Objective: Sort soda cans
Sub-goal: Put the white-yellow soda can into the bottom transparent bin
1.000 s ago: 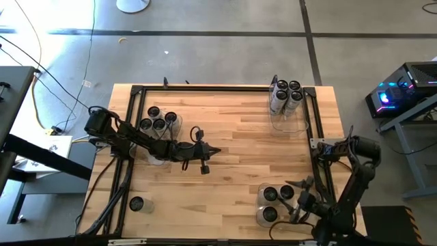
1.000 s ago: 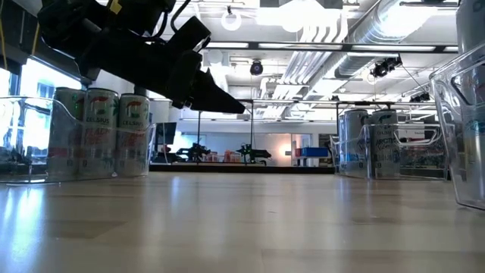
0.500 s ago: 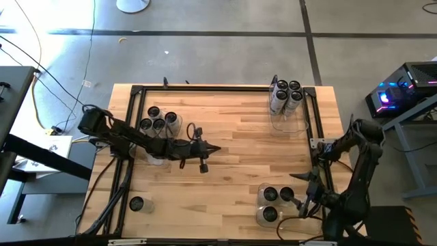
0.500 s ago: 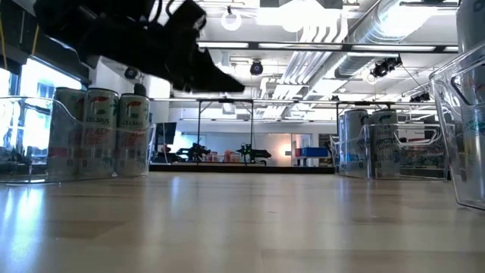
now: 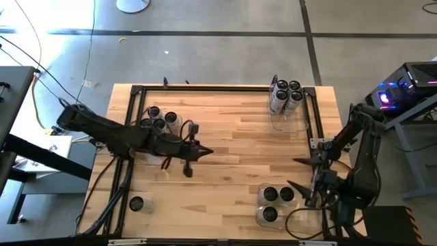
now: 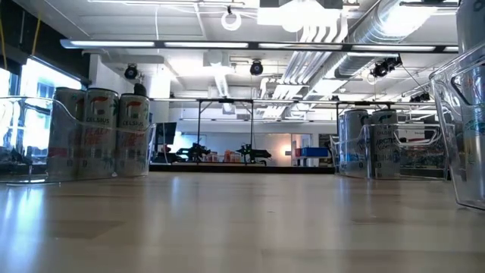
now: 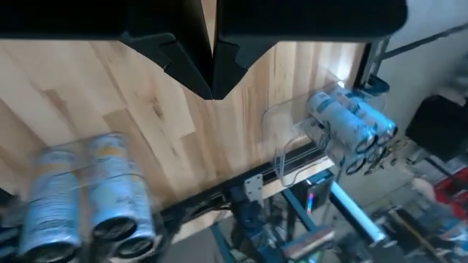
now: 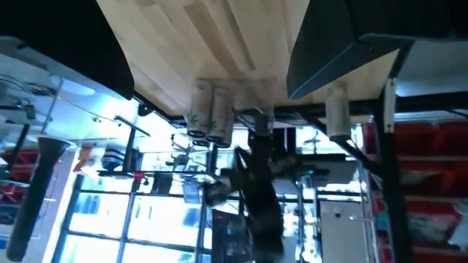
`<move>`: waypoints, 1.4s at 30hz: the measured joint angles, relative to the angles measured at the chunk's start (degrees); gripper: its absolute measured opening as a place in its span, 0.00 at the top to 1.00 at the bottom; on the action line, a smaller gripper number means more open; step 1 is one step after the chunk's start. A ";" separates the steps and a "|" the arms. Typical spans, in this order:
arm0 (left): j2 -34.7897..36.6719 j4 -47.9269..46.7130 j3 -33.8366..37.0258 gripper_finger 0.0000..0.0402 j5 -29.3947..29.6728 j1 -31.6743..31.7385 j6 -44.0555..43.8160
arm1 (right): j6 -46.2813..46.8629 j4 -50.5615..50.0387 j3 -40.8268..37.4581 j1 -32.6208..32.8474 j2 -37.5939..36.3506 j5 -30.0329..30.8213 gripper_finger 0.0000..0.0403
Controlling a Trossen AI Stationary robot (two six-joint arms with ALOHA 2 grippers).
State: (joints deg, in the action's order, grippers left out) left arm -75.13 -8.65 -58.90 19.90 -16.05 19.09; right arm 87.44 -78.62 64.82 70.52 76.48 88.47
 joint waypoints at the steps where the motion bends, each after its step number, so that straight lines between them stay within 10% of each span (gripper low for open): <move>1: 0.00 -4.25 -3.13 0.99 0.04 -0.60 0.71 | -1.54 1.35 0.00 -0.58 -0.01 -0.25 0.12; 7: -0.10 -25.23 -17.81 0.88 0.10 -2.58 0.65 | -25.20 21.71 0.00 -8.43 0.05 -9.23 0.12; 13: 1.81 -42.52 -24.30 0.69 0.24 -5.07 -11.25 | -80.82 61.45 0.00 -23.86 1.38 -38.52 0.12; 17: 2.67 -56.17 -27.61 0.61 0.23 -9.60 -21.61 | -99.25 76.36 0.00 -34.15 1.88 -56.55 0.12; 28: -0.02 -70.54 -27.68 0.57 -6.83 -26.92 -56.81 | -101.00 85.73 0.00 -51.28 5.81 -78.23 0.12; 42: -3.27 -72.84 -27.66 0.25 -10.72 -36.81 -91.10 | -105.59 83.44 -0.02 -45.63 9.45 -80.86 0.12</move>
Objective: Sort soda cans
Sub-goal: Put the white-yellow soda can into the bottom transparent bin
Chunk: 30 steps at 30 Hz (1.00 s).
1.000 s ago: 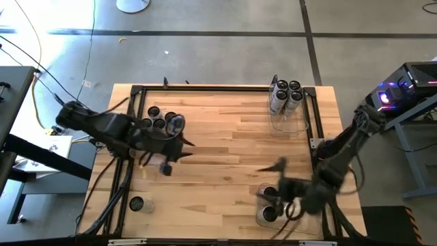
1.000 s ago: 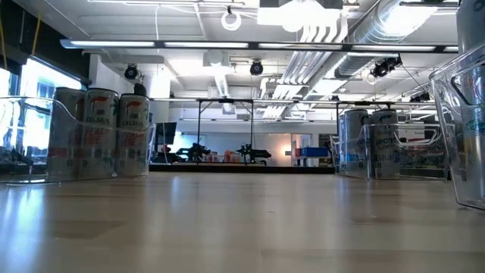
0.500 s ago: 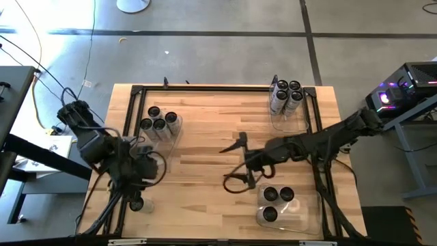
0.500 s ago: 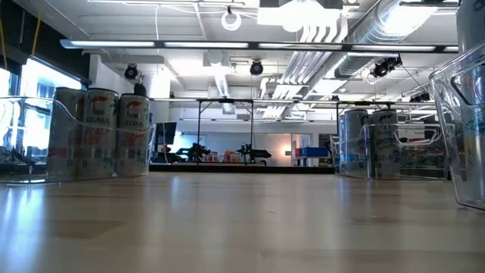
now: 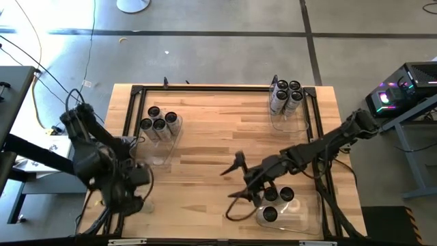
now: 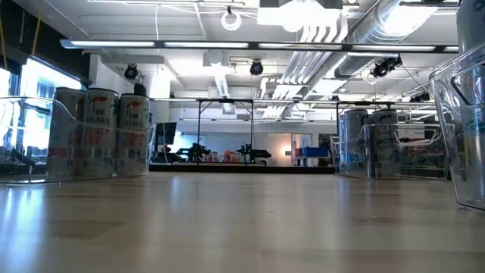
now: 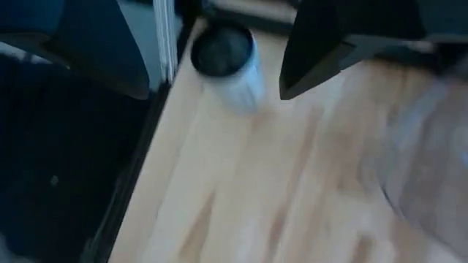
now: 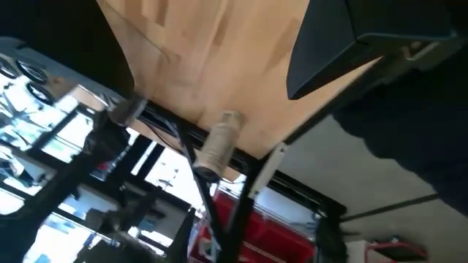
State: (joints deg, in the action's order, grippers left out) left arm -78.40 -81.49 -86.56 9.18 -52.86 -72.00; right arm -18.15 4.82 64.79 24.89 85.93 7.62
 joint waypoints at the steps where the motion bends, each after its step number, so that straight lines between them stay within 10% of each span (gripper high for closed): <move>1: -0.99 -0.39 0.00 0.24 -1.54 -1.11 -1.23 | 0.10 0.06 0.00 0.57 -0.02 0.02 0.12; 19: -13.99 -2.36 0.07 0.24 4.44 -22.18 -13.24 | 13.77 5.41 0.00 4.52 -0.04 8.93 0.12; 30: -16.05 -8.21 0.07 0.24 4.79 -22.60 -10.03 | 17.84 7.28 0.00 8.23 0.54 15.85 0.12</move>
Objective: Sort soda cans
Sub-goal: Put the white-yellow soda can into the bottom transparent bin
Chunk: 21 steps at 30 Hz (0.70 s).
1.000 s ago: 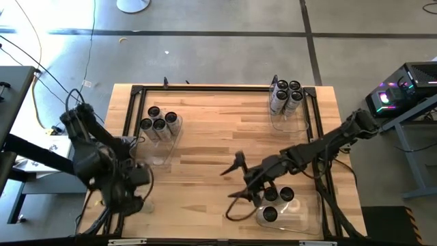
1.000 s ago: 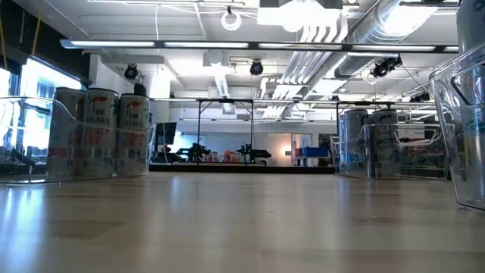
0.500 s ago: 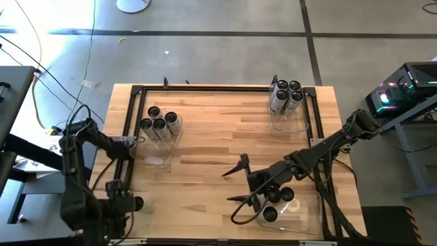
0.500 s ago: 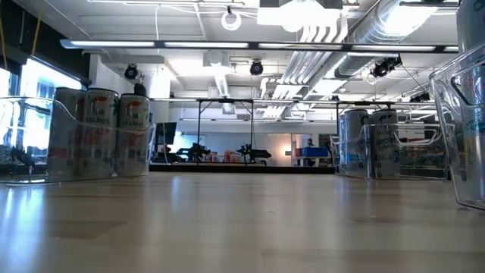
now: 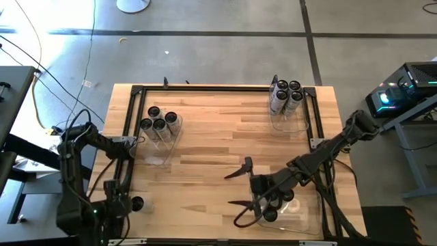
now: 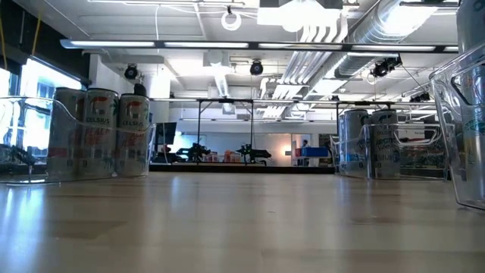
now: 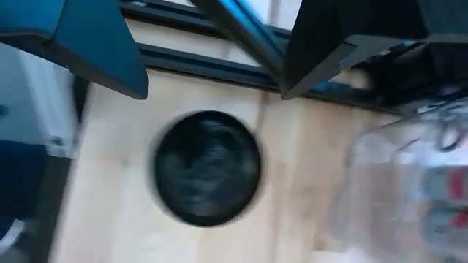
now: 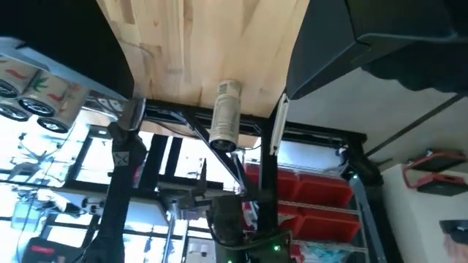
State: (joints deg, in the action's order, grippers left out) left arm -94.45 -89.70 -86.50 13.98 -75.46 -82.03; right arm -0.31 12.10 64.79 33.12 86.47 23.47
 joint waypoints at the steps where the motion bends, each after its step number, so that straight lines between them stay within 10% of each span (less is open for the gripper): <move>1: 0.00 -0.64 0.00 0.24 0.01 0.13 -0.29 | -0.26 0.55 0.00 0.36 0.36 0.54 0.12; 21: 0.74 13.47 12.81 0.24 1.69 4.30 3.75 | 1.42 3.93 0.00 2.37 3.17 0.06 0.12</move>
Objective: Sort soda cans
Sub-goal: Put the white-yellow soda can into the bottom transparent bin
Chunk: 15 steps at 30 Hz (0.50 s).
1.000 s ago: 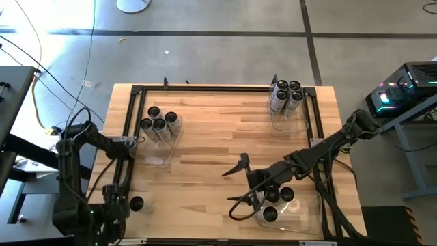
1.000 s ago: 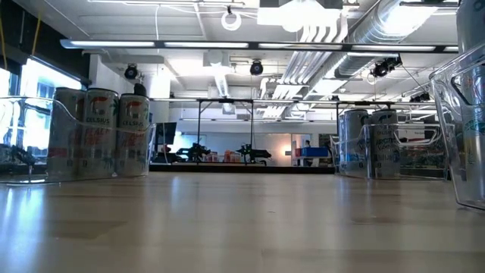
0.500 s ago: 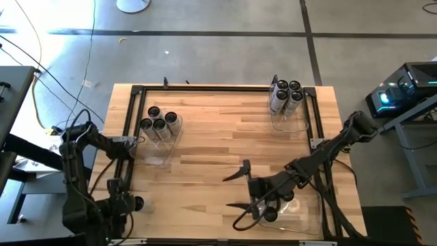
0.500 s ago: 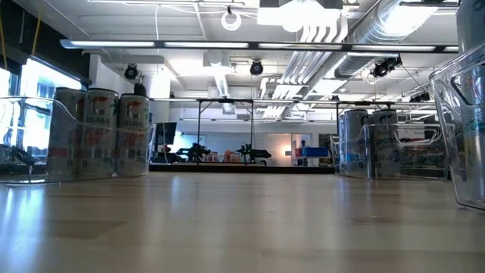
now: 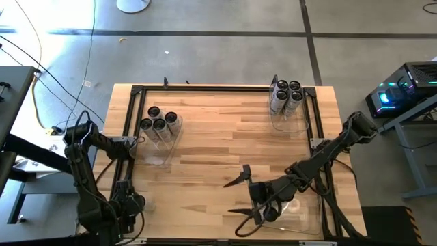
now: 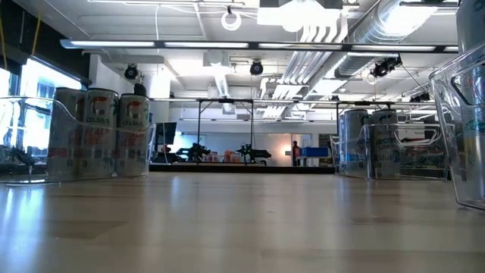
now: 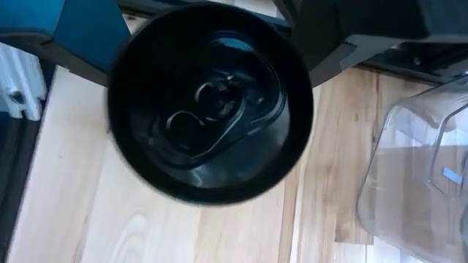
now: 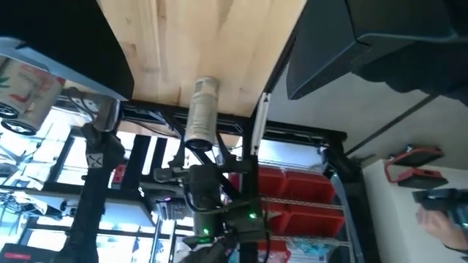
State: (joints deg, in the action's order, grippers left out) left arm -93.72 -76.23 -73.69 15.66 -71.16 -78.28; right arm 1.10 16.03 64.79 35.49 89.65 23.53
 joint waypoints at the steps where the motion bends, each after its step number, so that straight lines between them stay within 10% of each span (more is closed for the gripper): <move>1: -0.06 0.03 0.07 0.24 0.20 0.00 0.00 | 0.01 0.15 0.00 0.26 0.00 0.02 0.12; 15: 0.00 4.34 0.22 0.24 9.29 0.00 0.48 | 2.08 2.23 0.00 1.72 0.00 0.52 0.12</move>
State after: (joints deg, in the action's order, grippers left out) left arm -93.72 -71.89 -73.47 24.96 -71.16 -77.80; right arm 3.19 18.26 64.79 37.20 89.65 24.05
